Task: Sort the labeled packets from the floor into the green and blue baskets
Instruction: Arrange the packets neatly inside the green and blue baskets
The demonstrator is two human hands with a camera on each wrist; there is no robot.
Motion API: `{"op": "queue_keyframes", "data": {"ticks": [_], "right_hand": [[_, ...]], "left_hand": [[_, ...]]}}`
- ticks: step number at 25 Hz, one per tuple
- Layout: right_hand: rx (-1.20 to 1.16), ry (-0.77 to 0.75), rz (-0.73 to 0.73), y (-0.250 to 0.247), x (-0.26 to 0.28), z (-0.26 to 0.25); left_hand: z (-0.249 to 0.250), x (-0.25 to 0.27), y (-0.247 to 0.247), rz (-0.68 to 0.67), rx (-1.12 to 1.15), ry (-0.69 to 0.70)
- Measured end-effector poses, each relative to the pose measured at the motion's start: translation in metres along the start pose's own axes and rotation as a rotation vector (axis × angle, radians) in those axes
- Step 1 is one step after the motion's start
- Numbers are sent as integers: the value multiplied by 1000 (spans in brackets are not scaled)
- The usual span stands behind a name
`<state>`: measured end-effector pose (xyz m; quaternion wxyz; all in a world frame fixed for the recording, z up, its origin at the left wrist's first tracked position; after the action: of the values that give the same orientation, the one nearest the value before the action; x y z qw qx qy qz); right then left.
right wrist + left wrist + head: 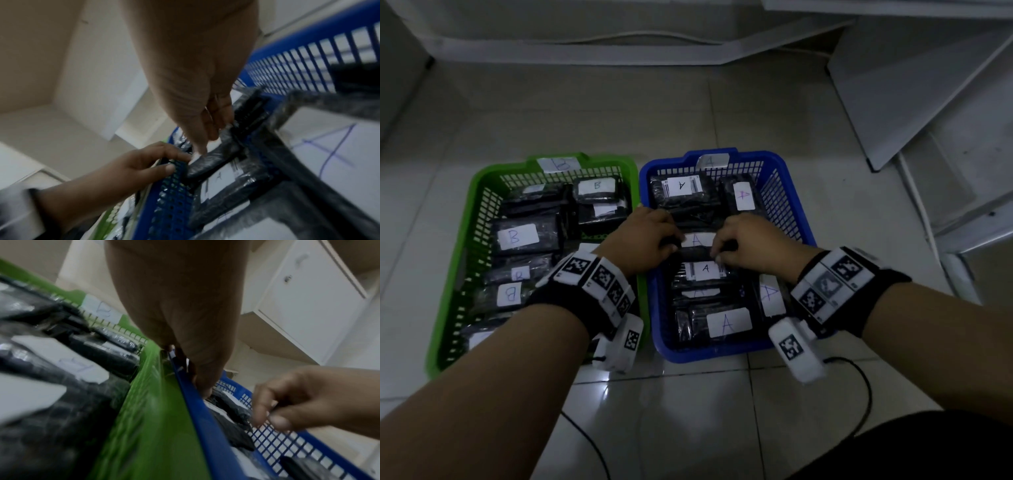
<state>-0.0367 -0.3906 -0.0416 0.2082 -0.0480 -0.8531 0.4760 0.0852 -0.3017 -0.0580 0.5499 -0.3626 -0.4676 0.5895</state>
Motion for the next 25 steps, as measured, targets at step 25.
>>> {"op": "queue_keyframes", "data": {"ticks": [25], "right_hand": [[-49,15,-213,8,-16,-13]], "left_hand": [[-6,11,-24,180,206,9]]}}
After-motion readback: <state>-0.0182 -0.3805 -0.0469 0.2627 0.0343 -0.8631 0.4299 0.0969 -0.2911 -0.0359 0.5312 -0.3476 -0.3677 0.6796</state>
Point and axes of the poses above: each hand's wrist, its own x-axis away from the middle knuckle, its own y-axis out of the palm, z = x × y, the point moved 7 cm from there along -x, towards the middle knuckle
